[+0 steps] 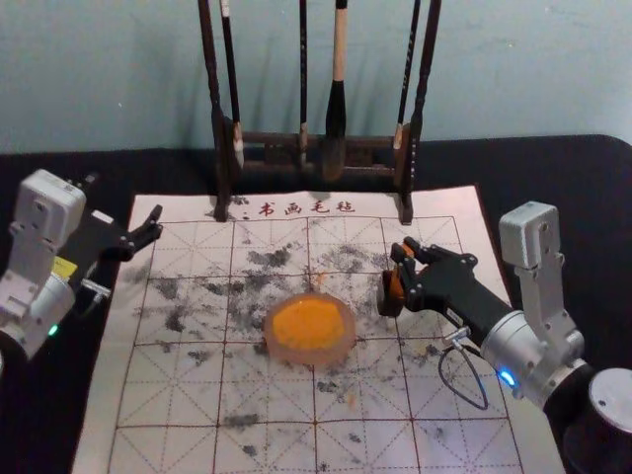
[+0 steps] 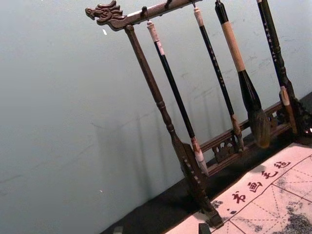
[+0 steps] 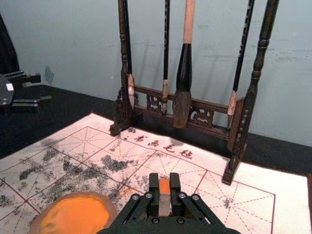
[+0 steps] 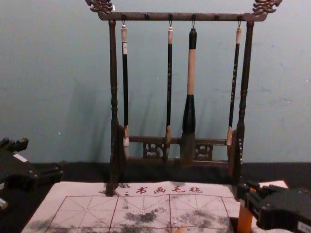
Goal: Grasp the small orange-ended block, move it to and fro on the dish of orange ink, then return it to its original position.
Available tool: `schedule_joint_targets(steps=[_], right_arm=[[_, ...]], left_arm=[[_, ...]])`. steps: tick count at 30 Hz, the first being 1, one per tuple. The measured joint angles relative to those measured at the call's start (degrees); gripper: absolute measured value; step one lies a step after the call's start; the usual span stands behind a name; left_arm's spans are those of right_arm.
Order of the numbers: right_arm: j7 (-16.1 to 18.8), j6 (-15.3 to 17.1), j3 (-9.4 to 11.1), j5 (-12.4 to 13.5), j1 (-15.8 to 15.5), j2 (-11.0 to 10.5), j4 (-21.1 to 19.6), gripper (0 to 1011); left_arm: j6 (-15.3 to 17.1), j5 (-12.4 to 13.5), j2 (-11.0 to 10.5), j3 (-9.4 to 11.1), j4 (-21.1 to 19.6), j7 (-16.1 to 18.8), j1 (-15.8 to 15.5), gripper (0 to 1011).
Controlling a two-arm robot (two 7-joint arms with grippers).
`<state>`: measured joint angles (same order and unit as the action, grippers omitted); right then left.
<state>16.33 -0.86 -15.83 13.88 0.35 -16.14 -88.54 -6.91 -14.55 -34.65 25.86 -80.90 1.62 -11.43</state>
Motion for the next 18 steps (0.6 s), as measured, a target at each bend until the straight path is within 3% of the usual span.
schedule_joint_targets(steps=[18], right_arm=[[0.34, -2.72, 0.68, 1.1, -0.34, 1.62, 1.85, 131]], left_arm=[[0.0, 0.0, 0.0, 0.0, 0.0, 0.0, 0.0, 1001]])
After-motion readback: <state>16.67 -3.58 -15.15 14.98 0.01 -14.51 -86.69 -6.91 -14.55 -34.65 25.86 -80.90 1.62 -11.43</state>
